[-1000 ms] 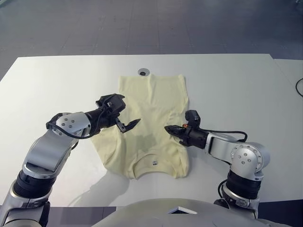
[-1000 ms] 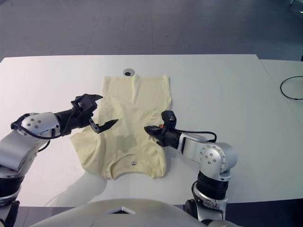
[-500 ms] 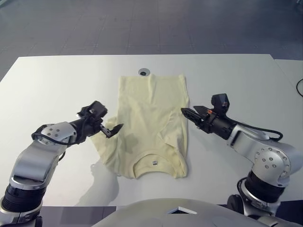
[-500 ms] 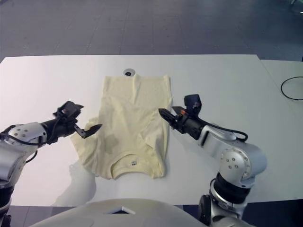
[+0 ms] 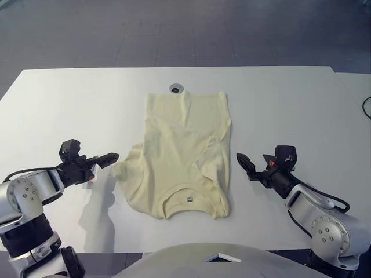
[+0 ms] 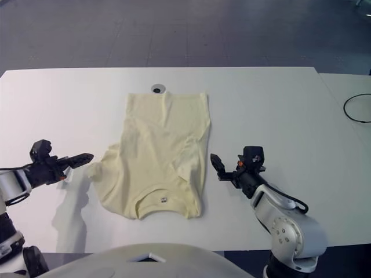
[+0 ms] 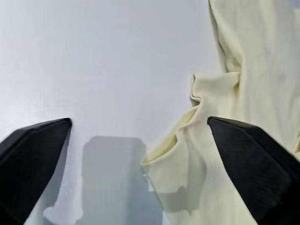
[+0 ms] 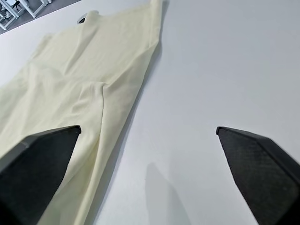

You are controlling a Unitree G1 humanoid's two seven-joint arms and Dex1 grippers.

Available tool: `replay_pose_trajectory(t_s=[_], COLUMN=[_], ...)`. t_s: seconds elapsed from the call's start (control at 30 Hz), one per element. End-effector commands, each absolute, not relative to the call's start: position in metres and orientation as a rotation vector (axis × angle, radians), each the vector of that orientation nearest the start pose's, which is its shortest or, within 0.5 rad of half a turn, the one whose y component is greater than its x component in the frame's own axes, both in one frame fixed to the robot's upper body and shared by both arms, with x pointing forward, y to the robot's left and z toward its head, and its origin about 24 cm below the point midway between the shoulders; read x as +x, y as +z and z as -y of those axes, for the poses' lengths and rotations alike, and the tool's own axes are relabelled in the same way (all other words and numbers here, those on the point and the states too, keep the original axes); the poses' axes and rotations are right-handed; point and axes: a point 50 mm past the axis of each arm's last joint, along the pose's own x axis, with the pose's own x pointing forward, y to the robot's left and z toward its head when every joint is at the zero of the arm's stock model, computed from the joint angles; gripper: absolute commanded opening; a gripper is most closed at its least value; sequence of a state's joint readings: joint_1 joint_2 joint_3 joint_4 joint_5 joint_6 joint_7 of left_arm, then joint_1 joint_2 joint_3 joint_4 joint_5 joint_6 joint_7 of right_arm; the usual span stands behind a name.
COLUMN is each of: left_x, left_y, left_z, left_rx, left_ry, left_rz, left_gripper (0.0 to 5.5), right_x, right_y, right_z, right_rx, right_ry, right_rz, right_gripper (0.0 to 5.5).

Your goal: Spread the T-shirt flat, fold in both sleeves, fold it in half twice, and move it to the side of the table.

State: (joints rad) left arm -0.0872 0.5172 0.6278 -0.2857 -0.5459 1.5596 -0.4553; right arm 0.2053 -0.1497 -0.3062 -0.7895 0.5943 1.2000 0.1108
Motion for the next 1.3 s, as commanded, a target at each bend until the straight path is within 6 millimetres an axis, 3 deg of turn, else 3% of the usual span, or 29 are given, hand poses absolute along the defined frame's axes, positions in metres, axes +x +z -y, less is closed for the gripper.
replay_pose_trajectory(t_s=[0.03,0.23,0.47,0.93,1.23,1.3], left_x=[0.18,0.157,0.162,0.164,0.174,0.179], left_y=[0.07,0.061,0.061,0.044,0.049,0.052], left_z=[-0.28,-0.285,-0.271,-0.265,-0.273,-0.279], left_rx=[-0.491,-0.443,-0.507,-0.564,-0.549,-0.553], left_ry=[-0.201,-0.219,-0.318,-0.255,-0.236,-0.224], left_rz=[-0.957,-1.091,-1.063,-1.04,-0.996,-0.972], left_gripper=[5.4,5.4,4.13,1.57,0.02,0.02], right_x=[0.175,0.171,0.17,0.176,0.179,0.179], right_y=[0.084,0.082,0.081,0.083,0.082,0.083], right_z=[0.184,0.184,0.181,0.181,0.181,0.181], right_rx=[0.298,0.318,0.333,0.321,0.322,0.32], right_ry=[0.191,0.188,0.193,0.214,0.217,0.219], right_rz=[-0.518,-0.525,-0.529,-0.531,-0.529,-0.527], right_gripper=[5.38,5.38,5.4,5.4,5.4,5.4])
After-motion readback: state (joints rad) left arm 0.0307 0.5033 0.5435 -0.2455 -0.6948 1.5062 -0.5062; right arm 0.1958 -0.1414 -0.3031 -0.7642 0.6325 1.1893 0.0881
